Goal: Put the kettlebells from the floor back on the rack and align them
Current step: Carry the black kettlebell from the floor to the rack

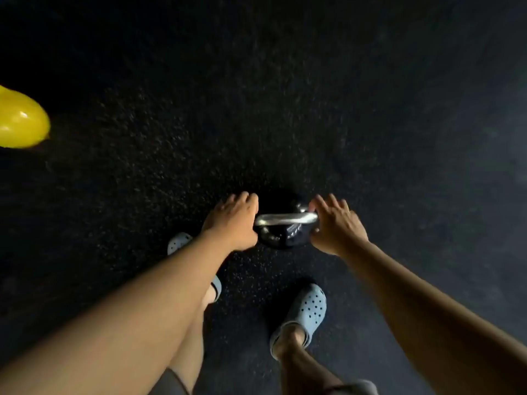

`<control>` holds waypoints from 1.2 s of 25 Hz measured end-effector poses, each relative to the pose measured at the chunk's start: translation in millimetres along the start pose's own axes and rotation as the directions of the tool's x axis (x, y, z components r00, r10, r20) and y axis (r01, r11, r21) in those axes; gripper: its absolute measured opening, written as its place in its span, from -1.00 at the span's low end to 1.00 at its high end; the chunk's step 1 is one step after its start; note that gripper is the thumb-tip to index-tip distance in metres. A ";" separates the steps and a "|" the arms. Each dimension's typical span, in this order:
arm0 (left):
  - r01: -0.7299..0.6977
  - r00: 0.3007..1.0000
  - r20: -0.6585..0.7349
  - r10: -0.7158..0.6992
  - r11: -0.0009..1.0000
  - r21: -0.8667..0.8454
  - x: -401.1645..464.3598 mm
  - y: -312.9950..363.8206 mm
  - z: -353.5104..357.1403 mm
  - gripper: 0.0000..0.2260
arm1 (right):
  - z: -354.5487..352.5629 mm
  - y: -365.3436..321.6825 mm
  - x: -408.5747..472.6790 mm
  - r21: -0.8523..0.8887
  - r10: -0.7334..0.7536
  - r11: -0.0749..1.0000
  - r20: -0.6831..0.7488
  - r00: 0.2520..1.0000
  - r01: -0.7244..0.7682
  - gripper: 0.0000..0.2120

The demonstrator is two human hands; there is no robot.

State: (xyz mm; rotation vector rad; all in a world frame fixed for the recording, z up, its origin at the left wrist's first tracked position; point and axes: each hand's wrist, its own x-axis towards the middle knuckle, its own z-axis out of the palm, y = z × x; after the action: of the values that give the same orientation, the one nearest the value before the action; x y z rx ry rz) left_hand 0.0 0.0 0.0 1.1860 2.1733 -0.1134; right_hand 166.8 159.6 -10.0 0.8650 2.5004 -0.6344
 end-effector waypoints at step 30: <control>0.002 0.994 -0.099 -0.055 0.881 -0.474 107.3 -385.7 -326.8 -0.89 | -232.5 -403.9 335.2 0.183 -0.359 0.923 0.088 0.929 0.339 -0.85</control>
State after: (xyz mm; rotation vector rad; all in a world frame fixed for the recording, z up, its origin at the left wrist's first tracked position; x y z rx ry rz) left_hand -504.5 -29.1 108.2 0.8910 2.1393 0.4604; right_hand -392.9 156.6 117.9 0.4136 2.5367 -0.9917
